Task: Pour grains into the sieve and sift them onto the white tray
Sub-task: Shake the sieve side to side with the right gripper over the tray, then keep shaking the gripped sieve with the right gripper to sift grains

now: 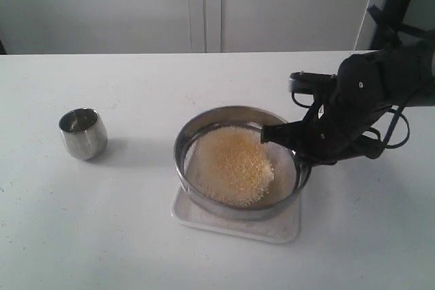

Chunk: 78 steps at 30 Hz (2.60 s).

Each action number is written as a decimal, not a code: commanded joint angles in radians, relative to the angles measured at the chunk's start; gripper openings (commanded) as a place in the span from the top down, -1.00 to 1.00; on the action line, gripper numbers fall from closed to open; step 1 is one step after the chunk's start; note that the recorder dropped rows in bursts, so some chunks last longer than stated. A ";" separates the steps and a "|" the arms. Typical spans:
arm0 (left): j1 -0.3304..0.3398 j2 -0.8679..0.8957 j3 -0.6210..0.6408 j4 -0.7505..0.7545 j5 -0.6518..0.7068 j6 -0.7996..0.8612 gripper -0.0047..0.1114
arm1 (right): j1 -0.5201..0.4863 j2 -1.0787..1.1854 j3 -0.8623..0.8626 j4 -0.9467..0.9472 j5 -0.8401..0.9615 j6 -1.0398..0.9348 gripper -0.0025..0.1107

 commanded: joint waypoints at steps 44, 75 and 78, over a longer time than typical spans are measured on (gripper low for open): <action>0.003 -0.006 -0.006 -0.004 0.016 -0.003 0.92 | -0.041 -0.023 0.010 -0.028 -0.188 0.245 0.96; 0.003 -0.006 -0.006 -0.004 0.014 -0.003 0.92 | 0.011 -0.081 0.065 -0.050 -0.168 0.139 0.96; 0.003 -0.006 -0.006 -0.004 0.014 -0.003 0.92 | -0.019 -0.009 0.008 -0.048 -0.198 0.236 0.96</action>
